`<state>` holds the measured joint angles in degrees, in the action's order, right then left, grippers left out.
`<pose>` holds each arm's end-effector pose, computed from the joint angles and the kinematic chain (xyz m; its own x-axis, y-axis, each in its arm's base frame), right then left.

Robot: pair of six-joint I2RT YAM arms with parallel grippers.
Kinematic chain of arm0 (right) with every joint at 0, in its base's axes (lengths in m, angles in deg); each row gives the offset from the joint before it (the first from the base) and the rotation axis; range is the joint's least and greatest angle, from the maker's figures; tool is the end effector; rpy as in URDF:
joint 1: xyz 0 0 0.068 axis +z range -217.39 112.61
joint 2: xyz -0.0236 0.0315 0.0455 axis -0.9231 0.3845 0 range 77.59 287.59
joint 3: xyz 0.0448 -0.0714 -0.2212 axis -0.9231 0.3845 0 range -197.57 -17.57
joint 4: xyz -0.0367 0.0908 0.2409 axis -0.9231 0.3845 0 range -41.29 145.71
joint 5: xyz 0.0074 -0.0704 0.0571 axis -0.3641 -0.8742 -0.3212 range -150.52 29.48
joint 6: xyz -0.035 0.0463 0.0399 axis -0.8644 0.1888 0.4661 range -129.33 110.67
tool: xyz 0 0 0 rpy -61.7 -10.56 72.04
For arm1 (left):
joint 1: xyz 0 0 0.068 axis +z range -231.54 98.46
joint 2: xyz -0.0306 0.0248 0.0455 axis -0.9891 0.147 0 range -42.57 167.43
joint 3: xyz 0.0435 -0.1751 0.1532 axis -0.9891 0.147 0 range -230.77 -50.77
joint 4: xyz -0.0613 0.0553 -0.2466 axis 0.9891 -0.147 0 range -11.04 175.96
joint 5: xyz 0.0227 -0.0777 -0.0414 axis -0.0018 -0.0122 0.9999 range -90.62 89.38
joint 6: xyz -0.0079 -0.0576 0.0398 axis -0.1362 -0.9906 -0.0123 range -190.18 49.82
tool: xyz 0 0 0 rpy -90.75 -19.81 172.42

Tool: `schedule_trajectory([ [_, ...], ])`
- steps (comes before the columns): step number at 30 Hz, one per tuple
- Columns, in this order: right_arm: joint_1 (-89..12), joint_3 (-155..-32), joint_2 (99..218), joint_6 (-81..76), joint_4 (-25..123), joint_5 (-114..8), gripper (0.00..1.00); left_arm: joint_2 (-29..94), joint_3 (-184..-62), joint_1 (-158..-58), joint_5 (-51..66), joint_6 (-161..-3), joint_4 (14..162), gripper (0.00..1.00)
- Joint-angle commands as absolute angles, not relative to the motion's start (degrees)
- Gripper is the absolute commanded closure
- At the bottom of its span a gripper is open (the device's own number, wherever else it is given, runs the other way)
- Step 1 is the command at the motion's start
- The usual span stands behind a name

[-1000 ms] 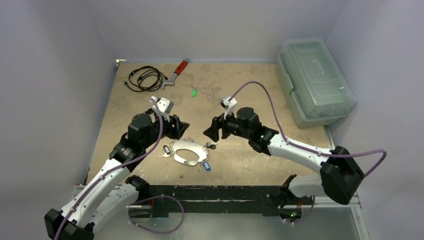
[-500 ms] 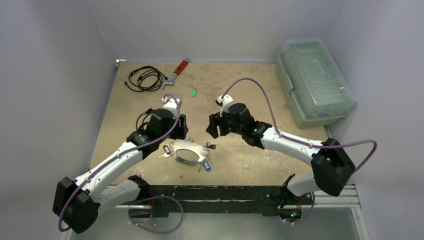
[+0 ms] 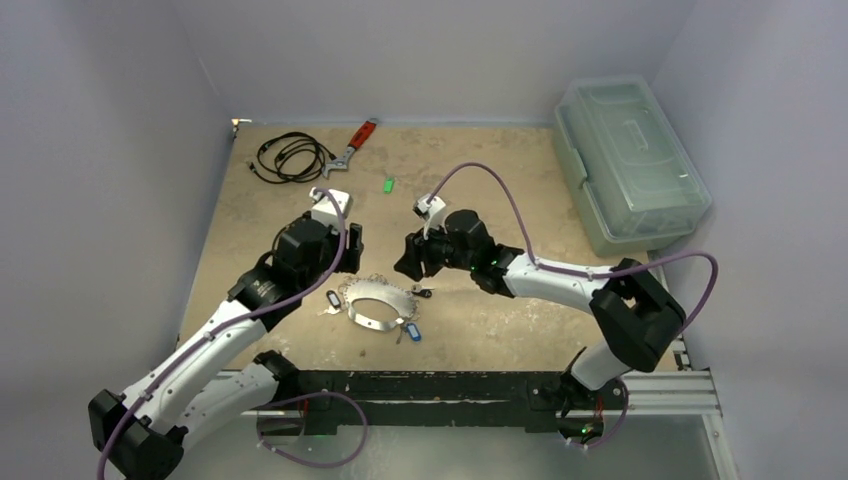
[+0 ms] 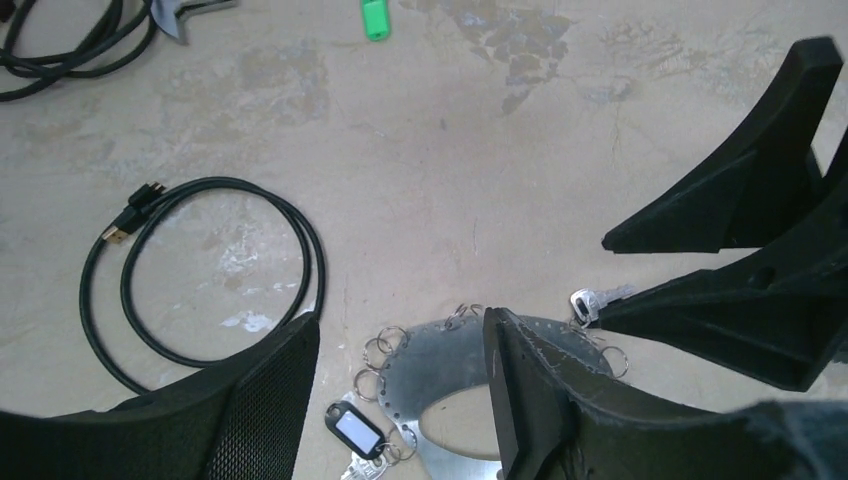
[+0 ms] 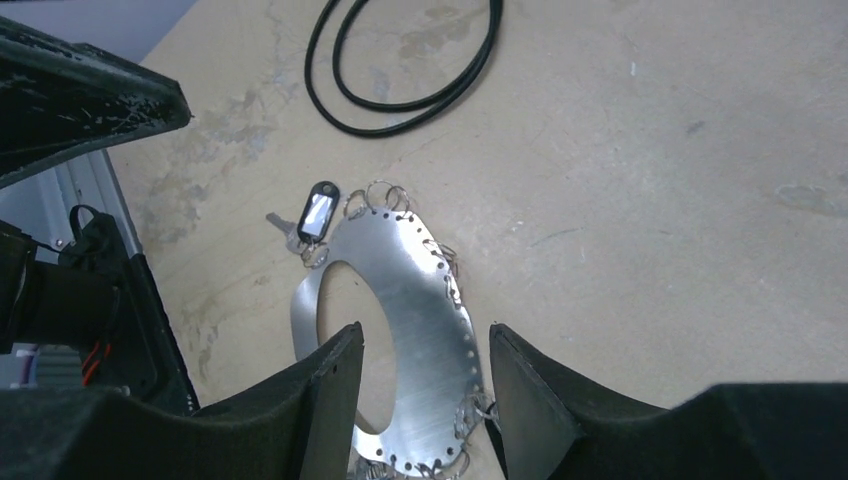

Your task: Put the keys on the keyring

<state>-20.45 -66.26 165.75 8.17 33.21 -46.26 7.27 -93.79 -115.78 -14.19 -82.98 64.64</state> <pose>0.2338 0.2708 0.1786 -0.5237 -0.1335 -0.8414 -0.7385 0.5635 0.3702 0.2040 -0.1225 0.2559 -0.4635 0.0549 -0.8844 0.2801 0.9560 -0.0875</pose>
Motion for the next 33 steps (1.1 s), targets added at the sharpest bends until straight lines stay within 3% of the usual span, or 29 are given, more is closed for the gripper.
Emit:
schedule_trajectory([
  [1,-18.3,-67.3,168.3,8.0,26.0,-48.1,0.48,5.1,-95.0,-115.7,-19.5,-81.0,64.5,0.36],
  [5,-16.7,-71.2,173.8,6.8,27.6,-49.4,0.48,4.8,-95.2,-115.3,-20.2,-82.3,62.8,0.28],
  [7,-15.9,-73.1,176.7,6.8,28.4,-49.6,0.49,5.0,-94.9,-115.3,-20.0,-82.9,62.2,0.16],
  [8,-15.4,-74.0,177.7,6.8,29.0,-50.0,0.49,5.3,-95.0,-115.3,-20.1,-83.1,61.9,0.15],
  [26,-13.1,-76.7,184.4,5.4,30.5,-58.2,0.51,4.8,-95.2,-115.2,-17.4,-82.0,61.6,0.1],
  [33,-13.1,-77.7,186.4,5.1,30.6,-57.9,0.6,3.8,-95.4,-115.1,-20.0,-82.5,61.3,0.11],
])
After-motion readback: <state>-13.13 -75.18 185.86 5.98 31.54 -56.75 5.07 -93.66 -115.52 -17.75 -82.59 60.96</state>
